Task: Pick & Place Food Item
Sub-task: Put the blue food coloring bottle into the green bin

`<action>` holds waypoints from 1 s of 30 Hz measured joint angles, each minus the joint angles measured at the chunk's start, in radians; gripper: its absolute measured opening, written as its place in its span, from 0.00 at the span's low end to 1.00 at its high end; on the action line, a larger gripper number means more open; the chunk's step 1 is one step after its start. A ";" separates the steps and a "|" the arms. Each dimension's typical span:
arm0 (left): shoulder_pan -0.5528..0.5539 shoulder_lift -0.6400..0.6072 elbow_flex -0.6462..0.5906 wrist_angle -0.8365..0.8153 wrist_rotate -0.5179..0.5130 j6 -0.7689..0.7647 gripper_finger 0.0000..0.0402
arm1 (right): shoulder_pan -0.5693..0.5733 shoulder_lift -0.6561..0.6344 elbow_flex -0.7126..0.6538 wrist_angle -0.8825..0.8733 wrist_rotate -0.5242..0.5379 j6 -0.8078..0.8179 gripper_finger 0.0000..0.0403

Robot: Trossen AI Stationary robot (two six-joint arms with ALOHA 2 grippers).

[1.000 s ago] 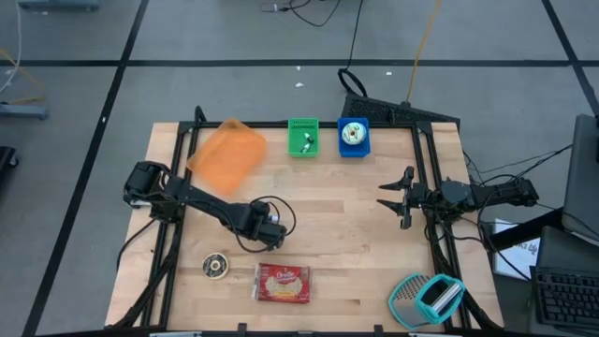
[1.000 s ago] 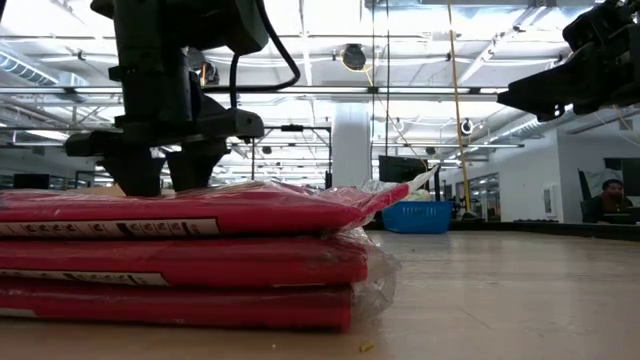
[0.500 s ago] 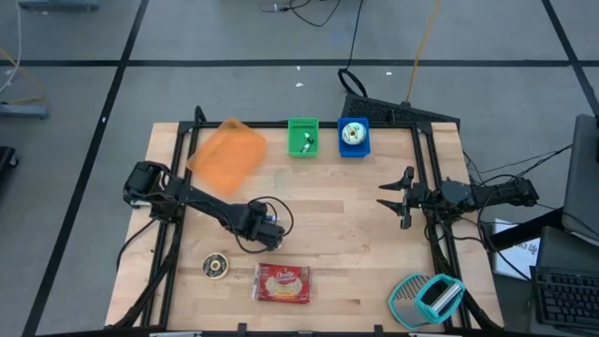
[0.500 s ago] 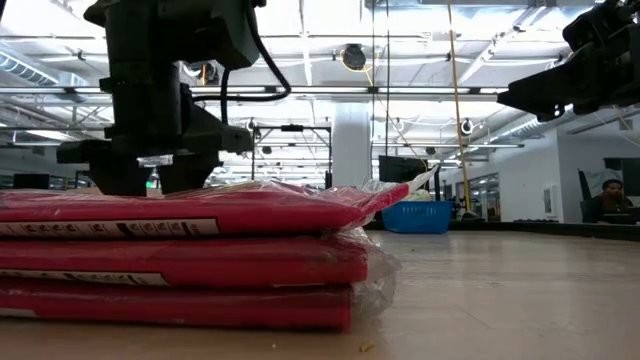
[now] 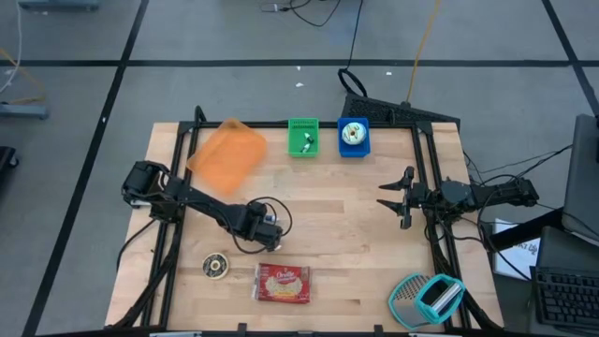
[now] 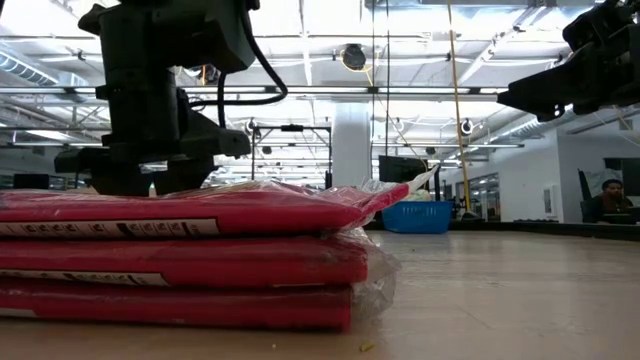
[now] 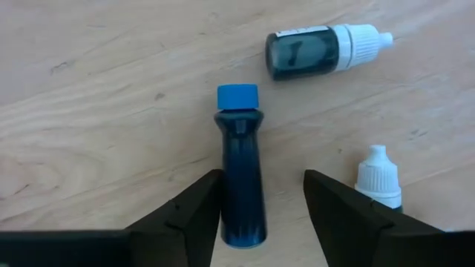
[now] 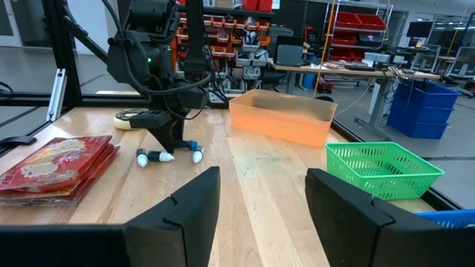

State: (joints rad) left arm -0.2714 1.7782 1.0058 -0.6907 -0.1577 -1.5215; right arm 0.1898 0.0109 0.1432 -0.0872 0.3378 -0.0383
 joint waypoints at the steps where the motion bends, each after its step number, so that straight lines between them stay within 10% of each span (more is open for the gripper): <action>1: 0.000 0.000 0.000 -0.002 0.003 0.001 0.47 | 0.000 0.000 0.000 0.000 0.000 0.000 0.46; 30: 0.002 0.003 -0.002 -0.016 -0.009 0.004 0.33 | 0.000 0.000 0.000 0.000 0.000 0.000 0.46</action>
State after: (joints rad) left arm -0.2696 1.7817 1.0039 -0.7066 -0.1665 -1.5173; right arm 0.1898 0.0109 0.1432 -0.0868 0.3378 -0.0383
